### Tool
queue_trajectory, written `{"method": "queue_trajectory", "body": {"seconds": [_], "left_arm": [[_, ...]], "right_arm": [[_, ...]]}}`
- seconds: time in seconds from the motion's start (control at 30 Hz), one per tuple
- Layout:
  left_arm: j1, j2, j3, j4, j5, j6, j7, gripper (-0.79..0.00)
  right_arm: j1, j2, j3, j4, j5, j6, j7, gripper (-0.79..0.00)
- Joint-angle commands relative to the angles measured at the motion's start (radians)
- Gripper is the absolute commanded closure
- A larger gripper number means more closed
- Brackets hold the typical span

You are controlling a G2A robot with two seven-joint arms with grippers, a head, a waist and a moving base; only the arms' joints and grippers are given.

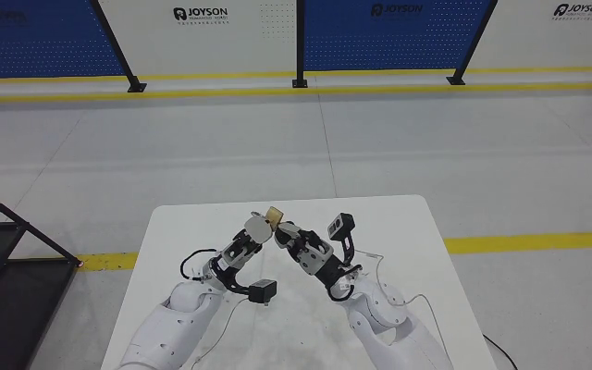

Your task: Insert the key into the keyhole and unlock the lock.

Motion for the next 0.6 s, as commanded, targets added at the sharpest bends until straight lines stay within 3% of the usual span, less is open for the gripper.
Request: {"method": "queue_trajectory", "body": {"seconds": [0.0,0.1,0.33,0.57], "left_arm": [[0.000,0.000,0.000,0.000,0.000,0.000,0.000,-0.650],[0.000,0.000,0.000,0.000,0.000,0.000,0.000,-0.785],[0.000,0.000,0.000,0.000,0.000,0.000,0.000,-0.785],[0.005,0.001,-0.006,0.002,0.001,-0.014,-0.009,-0.785]], "right_arm": [[0.000,0.000,0.001,-0.001,-0.004,-0.004,0.000,0.000],[-0.003,0.001,0.001,-0.002,-0.009,-0.010,-0.003,0.000],[0.001,0.002,0.002,0.000,-0.017,-0.006,-0.013,0.000],[0.038,0.000,0.005,0.042,-0.058,0.081,-0.079,0.000]]}}
